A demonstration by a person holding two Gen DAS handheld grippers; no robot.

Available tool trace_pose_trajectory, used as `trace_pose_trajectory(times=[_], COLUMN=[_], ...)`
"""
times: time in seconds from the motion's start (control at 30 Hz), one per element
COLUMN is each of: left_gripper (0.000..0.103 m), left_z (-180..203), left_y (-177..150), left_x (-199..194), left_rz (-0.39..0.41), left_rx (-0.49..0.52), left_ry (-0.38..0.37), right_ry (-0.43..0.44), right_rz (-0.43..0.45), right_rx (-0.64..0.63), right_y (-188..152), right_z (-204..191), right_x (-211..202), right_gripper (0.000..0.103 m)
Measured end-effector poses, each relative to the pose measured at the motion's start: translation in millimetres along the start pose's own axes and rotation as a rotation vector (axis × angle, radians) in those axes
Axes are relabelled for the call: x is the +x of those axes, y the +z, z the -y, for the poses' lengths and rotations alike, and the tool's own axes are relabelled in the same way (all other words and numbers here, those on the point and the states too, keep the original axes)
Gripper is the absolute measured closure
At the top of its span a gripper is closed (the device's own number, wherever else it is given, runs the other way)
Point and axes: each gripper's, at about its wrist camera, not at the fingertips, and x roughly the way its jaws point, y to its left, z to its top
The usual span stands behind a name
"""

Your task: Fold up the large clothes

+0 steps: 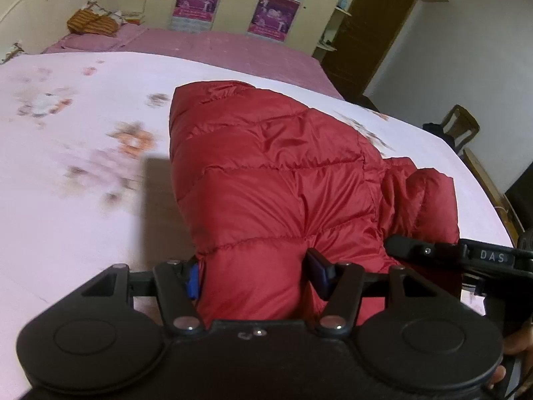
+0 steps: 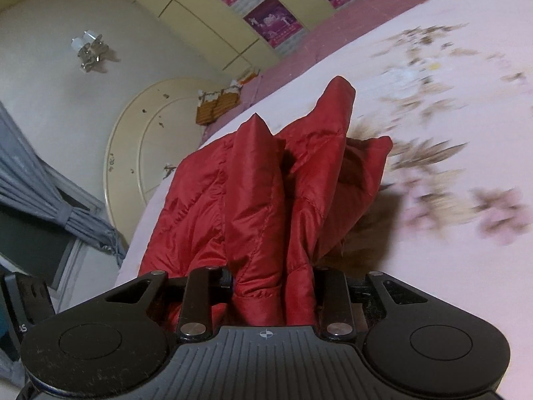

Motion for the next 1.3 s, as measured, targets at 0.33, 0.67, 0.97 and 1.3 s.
trace_pose_trajectory(times=[0.33, 0.67, 0.97, 1.3], left_gripper=[0.044, 0.044, 0.041, 0.041], left_z=[-125, -190, -196, -200], left_y=[40, 44, 39, 50], left_x=[-13, 11, 16, 18], left_rz=[0.008, -0.017, -0.026, -0.033], left_rx=[-0.008, -0.038, -0.019, -0.031], left_ry=[0.071, 0.098, 0.076, 0.082], right_ry=[0.011, -0.019, -0.058, -0.131], right_rz=[-0.031, -0.089, -0.105, -0.078], right_rx=[-0.004, -0.003, -0.002, -0.069], right_y=[-3, -2, -1, 4], right_z=[-74, -86, -83, -95], right_x=[115, 193, 205, 191], right_gripper=[0.074, 0.073, 0.073, 0.058])
